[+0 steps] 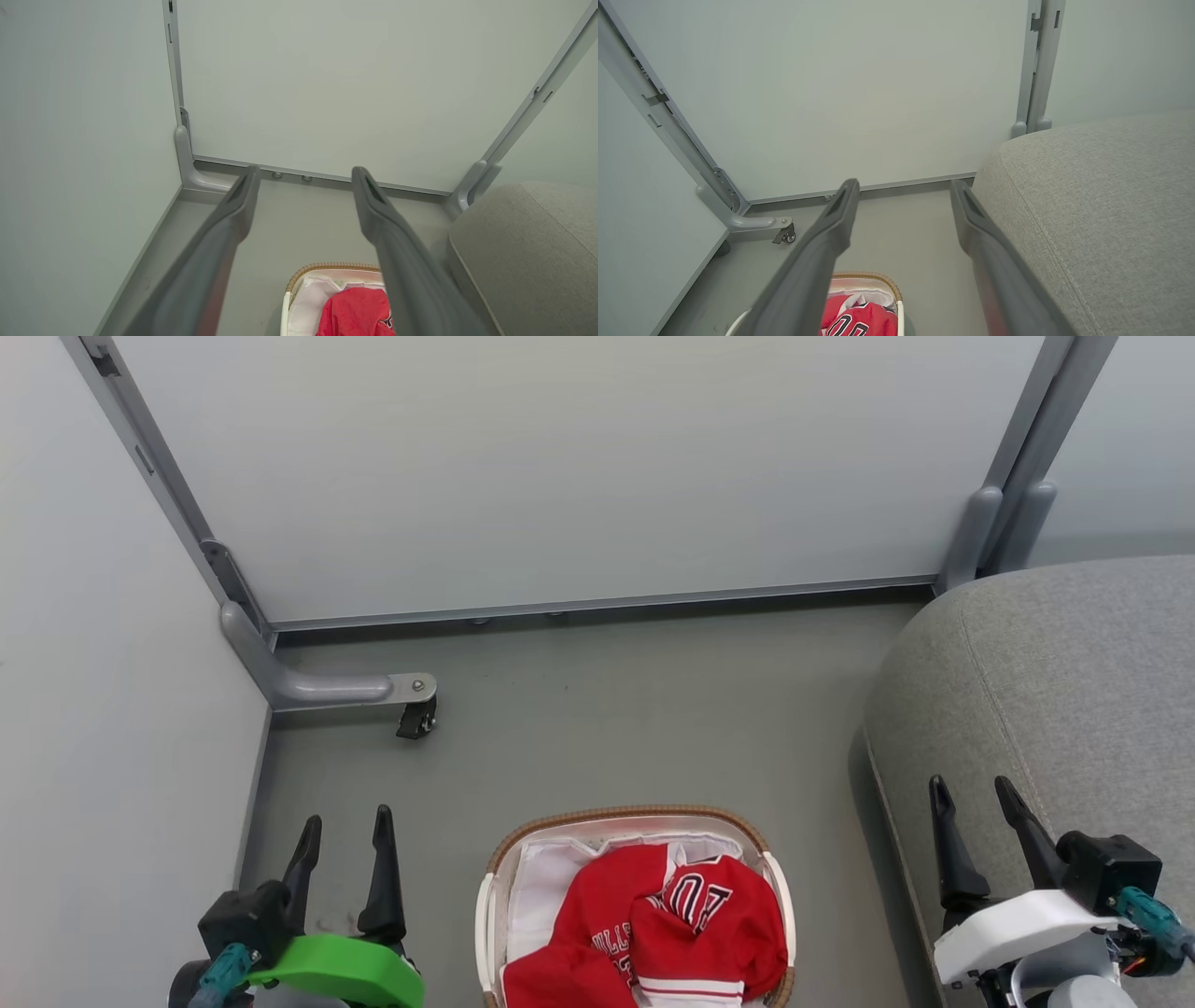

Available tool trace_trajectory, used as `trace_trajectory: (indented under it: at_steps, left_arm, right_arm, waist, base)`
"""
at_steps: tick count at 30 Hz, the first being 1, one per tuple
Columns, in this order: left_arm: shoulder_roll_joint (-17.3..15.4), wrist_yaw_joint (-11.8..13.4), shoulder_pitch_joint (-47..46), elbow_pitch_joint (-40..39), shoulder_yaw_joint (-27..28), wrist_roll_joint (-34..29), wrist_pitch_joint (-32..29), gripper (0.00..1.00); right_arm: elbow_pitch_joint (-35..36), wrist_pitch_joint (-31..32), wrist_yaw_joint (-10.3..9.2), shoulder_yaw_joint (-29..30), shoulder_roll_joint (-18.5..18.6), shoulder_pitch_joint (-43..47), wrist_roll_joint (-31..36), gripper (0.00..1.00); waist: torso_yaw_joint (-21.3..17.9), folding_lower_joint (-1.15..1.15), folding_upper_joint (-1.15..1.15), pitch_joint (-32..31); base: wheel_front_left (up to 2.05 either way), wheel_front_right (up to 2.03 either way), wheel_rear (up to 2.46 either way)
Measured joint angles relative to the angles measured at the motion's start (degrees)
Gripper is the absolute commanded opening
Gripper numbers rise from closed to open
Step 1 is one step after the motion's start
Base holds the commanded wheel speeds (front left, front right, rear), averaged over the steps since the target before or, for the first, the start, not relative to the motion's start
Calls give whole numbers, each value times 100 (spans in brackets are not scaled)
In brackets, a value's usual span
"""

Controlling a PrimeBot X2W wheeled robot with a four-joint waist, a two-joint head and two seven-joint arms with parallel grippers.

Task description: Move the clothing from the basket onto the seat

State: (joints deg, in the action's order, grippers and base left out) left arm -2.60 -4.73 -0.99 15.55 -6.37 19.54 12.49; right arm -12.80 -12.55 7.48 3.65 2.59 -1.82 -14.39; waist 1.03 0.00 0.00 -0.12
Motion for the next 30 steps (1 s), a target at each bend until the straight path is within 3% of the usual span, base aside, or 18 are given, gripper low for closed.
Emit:
trace_trajectory:
  at_steps: [23, 30]
  left_arm:
    - [-8, -82, 3, 245, -98, -690, 249, 100]
    - [-9, -124, 3, 278, -97, -709, 255, 100]
  right_arm:
    - [-5, -245, 1, -74, 10, 11, 946, 100]
    - [-4, -246, 1, -82, 11, 13, 962, 100]
  waist:
    - [31, 0, 0, 14]
    - [32, 0, 0, 23]
  base:
    - [0, 0, 0]
    - [0, 0, 0]
